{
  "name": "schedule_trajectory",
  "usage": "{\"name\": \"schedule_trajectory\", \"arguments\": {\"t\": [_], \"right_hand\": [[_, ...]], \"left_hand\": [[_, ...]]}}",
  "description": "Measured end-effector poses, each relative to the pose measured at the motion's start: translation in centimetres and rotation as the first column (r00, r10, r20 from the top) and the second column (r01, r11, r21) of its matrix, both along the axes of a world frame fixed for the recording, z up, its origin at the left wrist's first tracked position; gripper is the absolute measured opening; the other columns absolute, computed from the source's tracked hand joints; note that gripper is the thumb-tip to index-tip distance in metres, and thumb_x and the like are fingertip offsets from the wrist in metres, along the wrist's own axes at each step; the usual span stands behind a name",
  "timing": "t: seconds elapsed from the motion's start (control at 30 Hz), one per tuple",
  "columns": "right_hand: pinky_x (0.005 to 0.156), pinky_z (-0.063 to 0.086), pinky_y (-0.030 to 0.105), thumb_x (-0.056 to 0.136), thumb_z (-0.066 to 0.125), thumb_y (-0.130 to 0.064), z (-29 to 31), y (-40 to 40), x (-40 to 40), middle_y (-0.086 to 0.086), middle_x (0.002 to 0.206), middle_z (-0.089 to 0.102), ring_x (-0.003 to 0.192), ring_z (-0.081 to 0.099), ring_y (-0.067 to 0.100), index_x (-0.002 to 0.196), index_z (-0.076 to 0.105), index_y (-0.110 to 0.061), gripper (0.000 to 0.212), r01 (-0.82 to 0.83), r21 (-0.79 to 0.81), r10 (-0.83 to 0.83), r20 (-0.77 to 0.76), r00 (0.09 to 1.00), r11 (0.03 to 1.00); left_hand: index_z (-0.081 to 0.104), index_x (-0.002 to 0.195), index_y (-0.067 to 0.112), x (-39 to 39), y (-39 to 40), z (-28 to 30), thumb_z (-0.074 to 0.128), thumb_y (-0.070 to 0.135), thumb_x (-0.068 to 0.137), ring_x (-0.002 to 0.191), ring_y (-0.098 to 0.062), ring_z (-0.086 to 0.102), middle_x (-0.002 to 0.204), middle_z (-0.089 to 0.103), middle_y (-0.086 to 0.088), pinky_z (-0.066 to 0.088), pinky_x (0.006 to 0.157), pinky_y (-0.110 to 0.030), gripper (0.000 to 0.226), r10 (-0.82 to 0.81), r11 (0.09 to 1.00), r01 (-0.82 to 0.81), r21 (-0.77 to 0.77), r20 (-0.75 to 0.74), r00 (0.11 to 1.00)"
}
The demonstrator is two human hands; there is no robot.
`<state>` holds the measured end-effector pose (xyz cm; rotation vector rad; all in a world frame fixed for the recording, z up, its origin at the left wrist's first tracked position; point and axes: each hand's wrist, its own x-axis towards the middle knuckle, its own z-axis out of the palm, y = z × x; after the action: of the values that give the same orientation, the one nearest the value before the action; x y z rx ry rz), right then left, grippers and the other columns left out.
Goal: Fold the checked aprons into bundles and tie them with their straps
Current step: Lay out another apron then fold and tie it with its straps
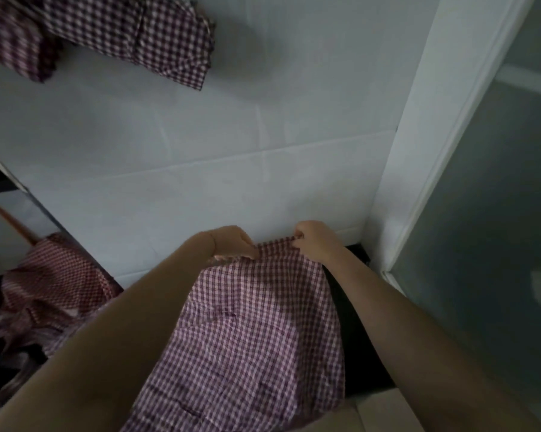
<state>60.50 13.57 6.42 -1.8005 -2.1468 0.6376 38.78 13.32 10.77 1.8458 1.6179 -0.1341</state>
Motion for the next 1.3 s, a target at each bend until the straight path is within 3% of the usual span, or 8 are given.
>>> {"name": "schedule_trajectory", "arguments": {"t": [0.13, 0.2, 0.3, 0.4, 0.5, 0.77, 1.13, 1.3], "right_hand": [[0.07, 0.044, 0.03, 0.096, 0.056, -0.007, 0.9, -0.1, 0.2, 0.012, 0.091, 0.064, 0.086, 0.062, 0.026, 0.098, 0.066, -0.001, 0.012, 0.013, -0.059, -0.006, 0.109, 0.994, 0.998], [0.074, 0.047, 0.033, 0.096, 0.054, -0.003, 2.1, -0.3, 0.1, 0.015, 0.08, 0.06, 0.088, 0.064, 0.029, 0.095, 0.066, 0.002, 0.013, -0.012, -0.128, 0.039, 0.207, 0.978, 0.992], [0.088, 0.048, 0.037, 0.098, 0.047, -0.001, 4.3, -0.2, -0.5, 0.017, 0.083, 0.056, 0.085, 0.062, 0.031, 0.093, 0.065, 0.005, 0.02, -0.021, -0.082, 0.044, 0.283, 0.958, 0.996], [0.087, 0.048, 0.046, 0.092, 0.043, 0.008, 5.7, 1.1, -1.8, 0.022, 0.1, 0.06, 0.095, 0.059, 0.038, 0.101, 0.06, 0.004, 0.02, 0.144, 0.402, -0.203, 0.11, 0.973, 0.904], [0.074, 0.045, 0.038, 0.076, 0.05, 0.014, 6.3, 2.2, -2.6, 0.023, 0.094, 0.056, 0.085, 0.055, 0.036, 0.096, 0.056, 0.002, 0.025, 0.15, 0.8, -0.231, -0.015, 0.973, 0.581], [0.069, 0.036, 0.031, 0.081, 0.053, 0.011, -0.8, 0.3, -4.3, 0.023, 0.107, 0.053, 0.095, 0.052, 0.036, 0.102, 0.054, 0.001, 0.024, 0.025, 0.523, -0.089, 0.097, 0.991, 0.852], [0.085, 0.042, 0.032, 0.094, 0.049, 0.001, -9.5, -4.1, -2.5, 0.014, 0.117, 0.052, 0.109, 0.051, 0.027, 0.113, 0.054, -0.003, 0.02, 0.037, 0.19, -0.086, 0.259, 0.962, 0.981], [0.072, 0.034, 0.027, 0.094, 0.052, -0.006, -10.7, -4.4, -2.9, 0.011, 0.104, 0.053, 0.098, 0.052, 0.025, 0.102, 0.053, -0.006, 0.008, 0.036, 0.189, -0.085, 0.261, 0.962, 0.981]], "left_hand": [[0.069, 0.106, 0.005, -0.5, 0.0, 0.9, 0.061, 0.019, 0.095, 0.071, -0.01, 0.066, 0.097, 0.071, -0.007, 0.053, 0.061, -0.019, 0.02, -0.139, 0.987, 0.094, -0.133, -0.387, 0.911], [0.063, 0.118, -0.004, -1.1, -0.2, 0.8, 0.059, 0.01, 0.096, 0.078, -0.014, 0.067, 0.11, 0.07, -0.013, 0.058, 0.078, -0.024, 0.026, -0.102, 0.97, -0.018, -0.241, -0.476, 0.874], [0.063, 0.116, -0.001, -1.4, -0.1, 0.9, 0.057, 0.004, 0.093, 0.094, -0.026, 0.07, 0.114, 0.068, -0.015, 0.056, 0.089, -0.036, 0.024, 0.164, 0.986, -0.153, 0.061, -0.447, 0.88], [0.058, 0.113, 0.0, -1.2, -0.4, 2.4, 0.045, 0.0, 0.093, 0.094, -0.043, 0.063, 0.114, 0.058, -0.021, 0.047, 0.071, -0.047, 0.024, 0.447, 0.623, -0.271, 0.734, -0.051, 0.893], [0.052, 0.105, -0.007, -2.0, -0.6, 2.4, 0.047, -0.009, 0.088, 0.079, -0.047, 0.056, 0.11, 0.051, -0.029, 0.036, 0.058, -0.047, 0.018, 0.302, 0.318, -0.345, 0.883, 0.251, 0.92], [0.039, 0.124, -0.004, -2.5, -4.0, -6.4, 0.05, -0.001, 0.083, 0.11, -0.034, 0.046, 0.122, 0.041, -0.02, 0.042, 0.102, -0.043, 0.043, 0.306, 0.702, -0.337, 0.627, 0.161, 0.938], [0.037, 0.13, 0.008, -0.7, -11.8, -18.6, 0.059, 0.014, 0.088, 0.117, -0.029, 0.047, 0.131, 0.037, -0.013, 0.053, 0.075, -0.035, 0.048, 0.412, 0.832, -0.327, 0.448, -0.105, 0.905], [0.031, 0.145, 0.016, -1.2, -13.7, -22.0, 0.063, 0.041, 0.09, 0.134, -0.035, 0.034, 0.15, 0.024, -0.014, 0.046, 0.101, -0.044, 0.068, 0.169, 0.966, -0.225, -0.131, -0.341, 0.925]]}}
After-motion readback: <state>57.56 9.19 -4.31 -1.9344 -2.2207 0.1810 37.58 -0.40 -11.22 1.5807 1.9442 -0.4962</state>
